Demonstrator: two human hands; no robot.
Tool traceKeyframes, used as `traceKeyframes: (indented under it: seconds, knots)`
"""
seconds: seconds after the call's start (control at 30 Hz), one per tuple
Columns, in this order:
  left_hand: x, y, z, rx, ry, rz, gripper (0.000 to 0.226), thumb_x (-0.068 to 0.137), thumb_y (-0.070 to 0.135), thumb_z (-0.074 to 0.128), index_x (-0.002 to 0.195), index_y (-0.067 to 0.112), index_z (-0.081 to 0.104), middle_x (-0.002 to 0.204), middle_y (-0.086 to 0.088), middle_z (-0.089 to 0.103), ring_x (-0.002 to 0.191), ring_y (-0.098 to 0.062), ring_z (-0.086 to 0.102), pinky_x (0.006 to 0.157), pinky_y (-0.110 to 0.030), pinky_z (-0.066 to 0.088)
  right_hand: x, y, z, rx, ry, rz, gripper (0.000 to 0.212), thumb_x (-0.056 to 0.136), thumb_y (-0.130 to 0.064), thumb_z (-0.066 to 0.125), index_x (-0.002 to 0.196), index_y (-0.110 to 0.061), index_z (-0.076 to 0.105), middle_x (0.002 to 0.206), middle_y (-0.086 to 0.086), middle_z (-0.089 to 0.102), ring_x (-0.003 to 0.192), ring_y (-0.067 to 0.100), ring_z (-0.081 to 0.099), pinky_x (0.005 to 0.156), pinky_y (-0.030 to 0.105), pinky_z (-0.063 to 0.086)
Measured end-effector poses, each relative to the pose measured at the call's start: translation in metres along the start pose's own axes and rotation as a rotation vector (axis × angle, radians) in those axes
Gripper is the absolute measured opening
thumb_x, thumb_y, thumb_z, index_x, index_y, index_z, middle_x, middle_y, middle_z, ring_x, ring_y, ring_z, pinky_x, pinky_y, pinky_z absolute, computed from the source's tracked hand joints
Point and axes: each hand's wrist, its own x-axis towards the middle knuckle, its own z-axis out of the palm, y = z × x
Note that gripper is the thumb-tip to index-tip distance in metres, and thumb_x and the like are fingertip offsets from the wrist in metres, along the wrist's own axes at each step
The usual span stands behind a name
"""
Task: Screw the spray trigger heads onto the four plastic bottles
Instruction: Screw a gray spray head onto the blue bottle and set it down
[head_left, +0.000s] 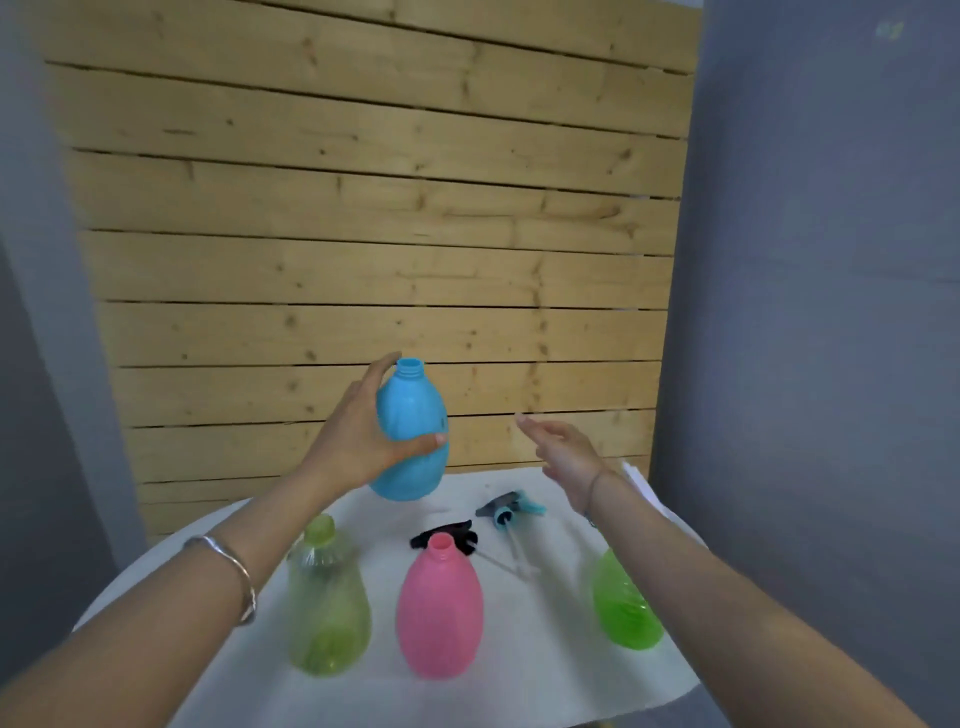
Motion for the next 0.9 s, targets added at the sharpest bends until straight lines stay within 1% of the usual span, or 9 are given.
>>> traceKeyframes:
  seconds: [0.1,0.23,0.37,0.5,0.63,0.7,0.77,0.83,0.9]
  knots:
    - [0.015,-0.026,0.006,0.088,-0.114,-0.040,0.107,0.056,0.045,0.088,0.143,0.023,0.030,0.131,-0.005,0.051,0.114,-0.022,0.054,0.096,-0.045,0.049,0.037,0.040,0.010,-0.102,-0.004,0.159,0.065,0.078,-0.046,0.072,0.124,-0.005,0.054,0.133,0.012,0.053,0.123,0.028,0.049,0.103,0.041,0.039]
    - [0.027,-0.049,0.021,0.066,-0.174,-0.039,0.101,0.059,0.042,0.088,0.141,0.019,0.033,0.127,-0.003,0.052,0.110,-0.020,0.056,0.091,-0.041,0.053,0.073,0.083,0.021,-0.328,0.038,0.266,0.049,0.071,-0.049,0.076,0.080,-0.003,0.062,0.090,0.009,0.057,0.074,0.020,0.055,0.073,0.032,0.044]
    - [0.032,-0.060,0.031,0.042,-0.186,-0.024,0.093,0.061,0.041,0.087,0.137,0.020,0.036,0.119,0.004,0.056,0.102,-0.012,0.059,0.079,-0.027,0.053,0.091,0.110,0.031,-0.413,0.151,0.338,0.061,0.066,-0.052,0.078,0.097,-0.005,0.053,0.088,0.010,0.056,0.059,0.018,0.050,0.049,0.026,0.039]
    - [0.031,-0.065,0.038,0.008,-0.184,-0.027,0.087,0.062,0.041,0.086,0.132,0.022,0.039,0.112,0.009,0.056,0.096,-0.006,0.058,0.069,-0.018,0.048,0.098,0.125,0.041,-0.455,0.194,0.354,0.061,0.062,-0.050,0.081,0.094,-0.007,0.052,0.087,0.007,0.060,0.079,0.024,0.062,0.063,0.029,0.046]
    - [0.027,-0.063,0.038,0.004,-0.139,-0.060,0.084,0.061,0.042,0.086,0.130,0.019,0.043,0.116,0.002,0.057,0.102,-0.015,0.059,0.082,-0.034,0.054,0.096,0.135,0.048,-0.523,0.233,0.290,0.051,0.070,-0.040,0.077,0.105,-0.006,0.062,0.103,0.009,0.067,0.096,0.027,0.066,0.067,0.027,0.045]
    - [0.022,-0.060,0.039,0.003,-0.109,-0.081,0.084,0.060,0.043,0.087,0.128,0.017,0.043,0.116,0.002,0.057,0.103,-0.017,0.059,0.086,-0.040,0.055,0.091,0.131,0.048,-0.487,0.247,0.249,0.036,0.074,-0.032,0.076,0.098,-0.007,0.067,0.100,0.009,0.068,0.091,0.026,0.065,0.067,0.026,0.045]
    - [0.018,-0.054,0.037,-0.001,-0.056,-0.070,0.085,0.058,0.044,0.087,0.127,0.019,0.043,0.116,0.004,0.056,0.103,-0.016,0.058,0.086,-0.038,0.054,0.086,0.116,0.046,-0.388,0.252,0.158,0.022,0.076,-0.028,0.075,0.089,-0.010,0.072,0.088,0.008,0.067,0.081,0.022,0.061,0.073,0.030,0.049]
    - [0.016,-0.042,0.031,-0.027,0.003,-0.048,0.085,0.057,0.044,0.088,0.127,0.022,0.044,0.117,0.005,0.055,0.104,-0.016,0.057,0.086,-0.037,0.053,0.078,0.086,0.041,-0.153,0.246,0.050,0.028,0.077,-0.023,0.076,0.097,-0.003,0.072,0.086,0.008,0.066,0.078,0.021,0.061,0.082,0.034,0.052]
    - [0.014,-0.027,0.024,-0.063,0.056,-0.029,0.084,0.055,0.046,0.087,0.125,0.025,0.046,0.118,0.006,0.056,0.105,-0.014,0.057,0.085,-0.035,0.053,0.064,0.046,0.033,0.147,0.197,-0.046,0.031,0.080,-0.015,0.074,0.105,0.003,0.067,0.084,0.010,0.066,0.071,0.019,0.063,0.076,0.030,0.055]
